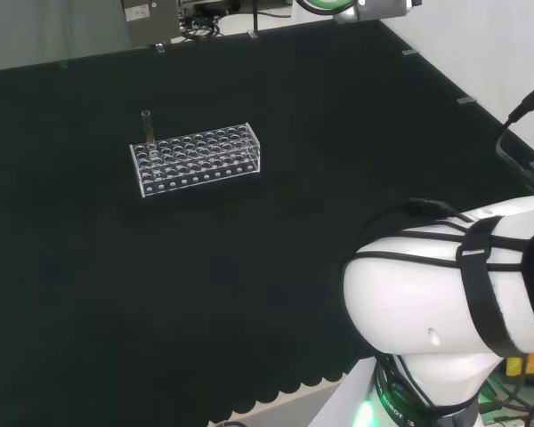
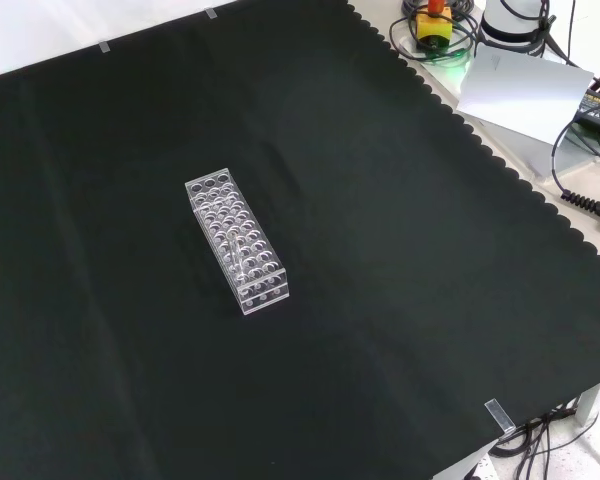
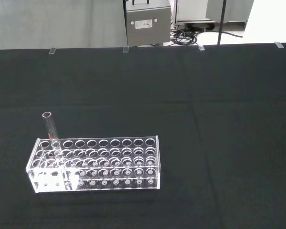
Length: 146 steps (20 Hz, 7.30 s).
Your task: Pick up the test tube.
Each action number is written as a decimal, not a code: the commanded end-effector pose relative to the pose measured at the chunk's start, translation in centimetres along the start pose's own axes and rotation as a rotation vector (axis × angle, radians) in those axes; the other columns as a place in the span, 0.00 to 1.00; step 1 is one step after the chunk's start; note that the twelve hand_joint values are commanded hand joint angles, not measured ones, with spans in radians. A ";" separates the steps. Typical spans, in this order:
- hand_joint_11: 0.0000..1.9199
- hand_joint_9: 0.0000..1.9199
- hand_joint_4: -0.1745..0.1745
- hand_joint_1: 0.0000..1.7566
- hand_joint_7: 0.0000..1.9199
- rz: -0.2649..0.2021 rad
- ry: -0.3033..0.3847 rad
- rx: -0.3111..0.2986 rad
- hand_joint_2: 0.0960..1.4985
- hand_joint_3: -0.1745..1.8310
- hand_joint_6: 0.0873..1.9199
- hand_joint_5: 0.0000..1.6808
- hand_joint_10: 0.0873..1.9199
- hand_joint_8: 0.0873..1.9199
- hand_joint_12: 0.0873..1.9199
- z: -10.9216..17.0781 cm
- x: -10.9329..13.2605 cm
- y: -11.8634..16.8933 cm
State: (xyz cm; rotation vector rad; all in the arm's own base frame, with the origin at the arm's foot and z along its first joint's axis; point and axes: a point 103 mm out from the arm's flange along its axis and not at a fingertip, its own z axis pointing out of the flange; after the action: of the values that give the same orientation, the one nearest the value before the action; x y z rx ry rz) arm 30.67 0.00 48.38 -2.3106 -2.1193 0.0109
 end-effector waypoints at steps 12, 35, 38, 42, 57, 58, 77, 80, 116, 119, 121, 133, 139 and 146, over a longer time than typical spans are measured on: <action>0.00 0.00 0.20 0.28 0.00 -0.060 0.000 0.010 0.54 0.23 0.00 0.07 0.35 0.34 0.66 0.2 1.2 4.7; 0.00 0.06 0.14 0.38 0.11 -0.212 0.016 0.175 0.52 0.25 0.00 0.16 0.49 0.45 0.79 8.0 8.0 20.6; 0.00 0.07 0.14 0.38 0.11 -0.219 0.016 0.204 0.52 0.25 0.00 0.16 0.49 0.45 0.79 9.6 8.9 21.9; 0.00 0.07 0.13 0.38 0.12 -0.226 0.024 0.241 0.52 0.26 0.00 0.17 0.49 0.45 0.79 11.9 10.2 23.2; 0.01 0.23 0.07 0.39 0.30 -0.264 -0.033 0.348 0.50 0.30 0.00 0.23 0.44 0.44 0.81 19.1 13.6 26.9; 0.02 0.25 0.06 0.39 0.32 -0.264 -0.039 0.355 0.50 0.30 0.00 0.24 0.43 0.44 0.81 19.5 13.7 27.0; 0.04 0.31 0.04 0.41 0.36 -0.265 -0.042 0.516 0.50 0.31 0.01 0.28 0.40 0.44 0.80 26.8 16.2 26.9; 0.04 0.31 0.04 0.41 0.36 -0.278 -0.045 0.529 0.50 0.31 0.01 0.29 0.40 0.44 0.80 27.5 17.1 27.0; 0.52 0.83 0.02 0.66 0.81 -0.159 0.099 0.460 0.55 0.26 0.37 0.65 0.29 0.25 0.61 31.0 20.4 29.3; 0.58 0.84 0.00 0.68 0.84 -0.114 0.184 0.440 0.58 0.20 0.33 0.70 0.30 0.24 0.57 31.1 20.3 29.2; 0.58 0.83 0.00 0.69 0.85 -0.091 0.223 0.424 0.56 0.22 0.30 0.73 0.32 0.24 0.56 31.0 20.5 29.1; 0.57 0.82 0.00 0.74 0.72 -0.029 0.299 0.352 0.38 0.44 0.32 0.75 0.34 0.32 0.51 28.9 19.4 29.1; 0.57 0.82 0.00 0.75 0.69 -0.006 0.324 0.338 0.36 0.47 0.33 0.75 0.34 0.33 0.50 27.3 18.1 28.9; 0.56 0.82 0.00 0.75 0.69 0.040 0.428 0.315 0.35 0.47 0.33 0.75 0.34 0.33 0.51 24.6 17.0 28.9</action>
State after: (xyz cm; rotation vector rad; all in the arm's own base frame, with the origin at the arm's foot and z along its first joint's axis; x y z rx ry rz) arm 60.73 15.29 21.94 -1.9634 -1.7721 -0.0508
